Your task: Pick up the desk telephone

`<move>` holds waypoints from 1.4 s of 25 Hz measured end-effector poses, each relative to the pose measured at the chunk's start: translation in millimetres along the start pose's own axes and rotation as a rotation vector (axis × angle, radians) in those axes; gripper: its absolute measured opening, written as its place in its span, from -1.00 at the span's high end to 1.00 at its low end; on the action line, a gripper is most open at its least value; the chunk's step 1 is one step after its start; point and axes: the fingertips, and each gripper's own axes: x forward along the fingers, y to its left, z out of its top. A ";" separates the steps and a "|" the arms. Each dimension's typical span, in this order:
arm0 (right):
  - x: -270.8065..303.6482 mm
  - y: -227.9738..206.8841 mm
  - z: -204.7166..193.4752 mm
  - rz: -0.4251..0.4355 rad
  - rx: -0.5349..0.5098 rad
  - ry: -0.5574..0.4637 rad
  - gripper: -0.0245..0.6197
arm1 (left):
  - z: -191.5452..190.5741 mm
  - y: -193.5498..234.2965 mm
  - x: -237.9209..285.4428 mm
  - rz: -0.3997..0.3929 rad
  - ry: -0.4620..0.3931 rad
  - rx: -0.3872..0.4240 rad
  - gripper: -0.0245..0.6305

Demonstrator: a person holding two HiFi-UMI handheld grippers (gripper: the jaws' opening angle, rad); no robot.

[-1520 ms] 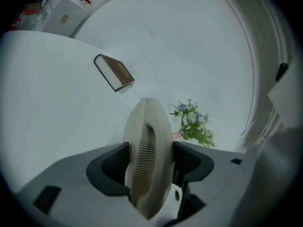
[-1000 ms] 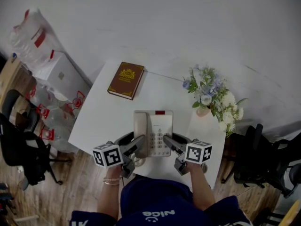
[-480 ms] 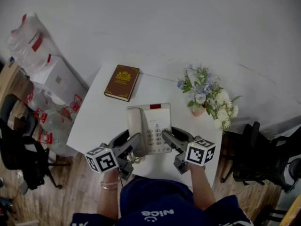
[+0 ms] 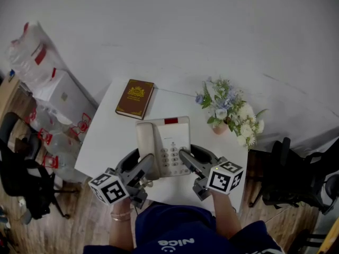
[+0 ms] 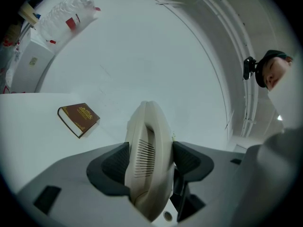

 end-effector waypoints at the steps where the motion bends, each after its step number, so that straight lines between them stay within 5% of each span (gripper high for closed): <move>1: -1.1 2.9 2.6 0.002 -0.008 -0.009 0.28 | 2.1 -2.7 -1.2 -0.006 -0.004 0.006 0.00; 35: -29.1 65.9 72.9 0.059 -0.184 -0.225 0.29 | 54.3 -70.8 -18.0 -0.120 -0.148 0.143 0.00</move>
